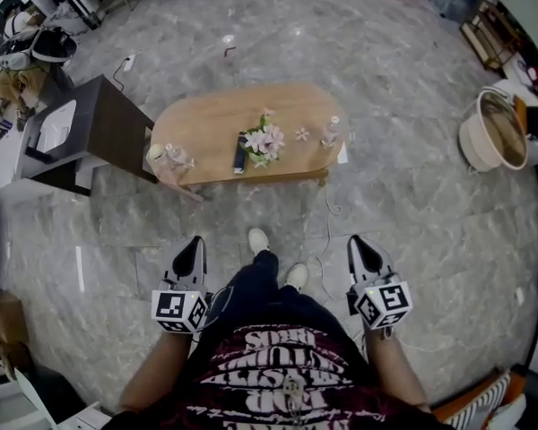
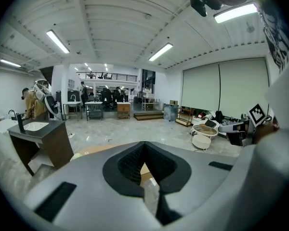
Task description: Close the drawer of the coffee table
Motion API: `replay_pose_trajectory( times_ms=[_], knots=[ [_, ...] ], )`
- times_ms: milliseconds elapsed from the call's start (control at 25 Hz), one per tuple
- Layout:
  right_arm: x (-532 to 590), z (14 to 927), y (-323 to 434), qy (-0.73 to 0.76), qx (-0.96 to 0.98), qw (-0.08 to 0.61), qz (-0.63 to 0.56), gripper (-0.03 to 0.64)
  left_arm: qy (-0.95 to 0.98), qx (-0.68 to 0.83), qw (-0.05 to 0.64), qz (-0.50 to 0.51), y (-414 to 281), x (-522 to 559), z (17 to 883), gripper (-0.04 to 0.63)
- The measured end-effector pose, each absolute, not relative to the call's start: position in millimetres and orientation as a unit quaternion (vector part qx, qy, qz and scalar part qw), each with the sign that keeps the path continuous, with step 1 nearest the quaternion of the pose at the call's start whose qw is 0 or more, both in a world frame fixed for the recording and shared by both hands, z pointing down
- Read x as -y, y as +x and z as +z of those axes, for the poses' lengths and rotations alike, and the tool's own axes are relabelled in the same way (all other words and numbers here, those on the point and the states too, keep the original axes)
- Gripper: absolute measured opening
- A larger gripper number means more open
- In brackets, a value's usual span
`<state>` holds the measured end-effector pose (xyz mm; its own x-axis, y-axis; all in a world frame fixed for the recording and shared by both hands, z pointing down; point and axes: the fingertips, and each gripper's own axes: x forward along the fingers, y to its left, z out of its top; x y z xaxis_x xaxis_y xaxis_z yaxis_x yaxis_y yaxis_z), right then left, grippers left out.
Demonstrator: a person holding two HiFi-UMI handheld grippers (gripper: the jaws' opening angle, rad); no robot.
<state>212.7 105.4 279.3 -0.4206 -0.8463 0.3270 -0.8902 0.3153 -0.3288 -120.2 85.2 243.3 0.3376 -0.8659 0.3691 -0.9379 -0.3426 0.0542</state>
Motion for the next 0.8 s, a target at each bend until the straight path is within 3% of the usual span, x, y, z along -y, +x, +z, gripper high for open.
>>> replay_pose_trajectory(
  times_ms=[400, 800],
  knots=[
    [-88, 341, 182, 0.499, 0.812, 0.108, 0.284, 0.035, 0.775, 0.578, 0.199, 0.159, -151, -80, 308, 0.023],
    [-29, 337, 184, 0.507, 0.809, 0.14, 0.264, 0.035, 0.799, 0.539, 0.209, 0.162, -134, -23, 329, 0.023]
  ],
)
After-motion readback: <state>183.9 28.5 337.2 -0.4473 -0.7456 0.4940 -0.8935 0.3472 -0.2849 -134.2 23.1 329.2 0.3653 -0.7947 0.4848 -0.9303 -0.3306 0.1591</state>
